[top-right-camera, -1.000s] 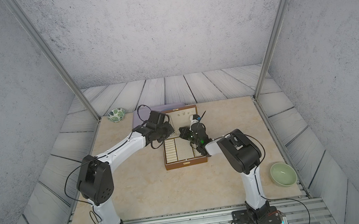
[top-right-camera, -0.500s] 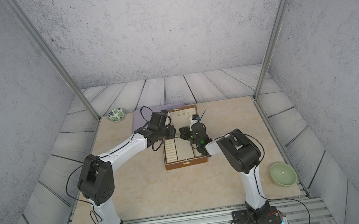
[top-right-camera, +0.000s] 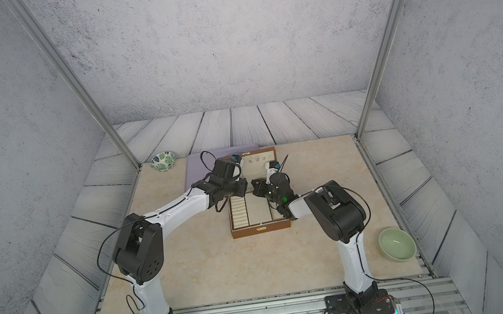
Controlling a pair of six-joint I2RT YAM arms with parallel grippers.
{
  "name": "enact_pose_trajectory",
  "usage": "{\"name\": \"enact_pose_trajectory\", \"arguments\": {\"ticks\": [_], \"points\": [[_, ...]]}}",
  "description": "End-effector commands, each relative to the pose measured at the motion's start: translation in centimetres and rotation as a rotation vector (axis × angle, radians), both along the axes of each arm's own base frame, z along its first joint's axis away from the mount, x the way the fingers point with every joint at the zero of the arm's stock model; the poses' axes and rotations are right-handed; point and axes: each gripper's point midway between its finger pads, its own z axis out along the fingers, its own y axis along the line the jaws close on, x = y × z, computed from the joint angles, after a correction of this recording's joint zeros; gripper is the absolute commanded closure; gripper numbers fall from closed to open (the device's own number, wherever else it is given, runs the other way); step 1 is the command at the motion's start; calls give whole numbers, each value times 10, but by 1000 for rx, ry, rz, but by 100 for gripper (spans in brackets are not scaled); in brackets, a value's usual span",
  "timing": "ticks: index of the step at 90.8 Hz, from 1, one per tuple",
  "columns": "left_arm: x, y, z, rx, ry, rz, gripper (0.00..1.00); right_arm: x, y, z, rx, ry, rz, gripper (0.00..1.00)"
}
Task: Put jewelry chain into jewelry box
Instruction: Adjust the necklace in the storage slot.
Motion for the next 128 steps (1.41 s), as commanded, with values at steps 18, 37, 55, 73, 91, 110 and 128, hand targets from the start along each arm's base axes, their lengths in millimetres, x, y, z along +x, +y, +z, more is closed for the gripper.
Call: {"name": "enact_pose_trajectory", "arguments": {"ticks": [18,37,55,73,91,110,128], "points": [[4,3,-15,70,-4,1,66,-3,-6,0,-40,-33,20,100],[-2,2,6,-3,-13,10,65,-12,-5,5,-35,-46,49,100],[-11,-9,20,-86,19,-23,64,-18,-2,7,-35,-67,86,100],[-11,-4,19,-45,13,-20,64,-21,-4,5,-45,-70,89,100],[-18,4,39,-79,5,13,64,-25,-5,16,-67,-76,95,100],[-32,46,54,-117,24,174,60,-25,-4,24,-159,-93,97,81],[-52,80,39,-251,177,281,47,-17,8,22,-219,-96,104,67]]}}
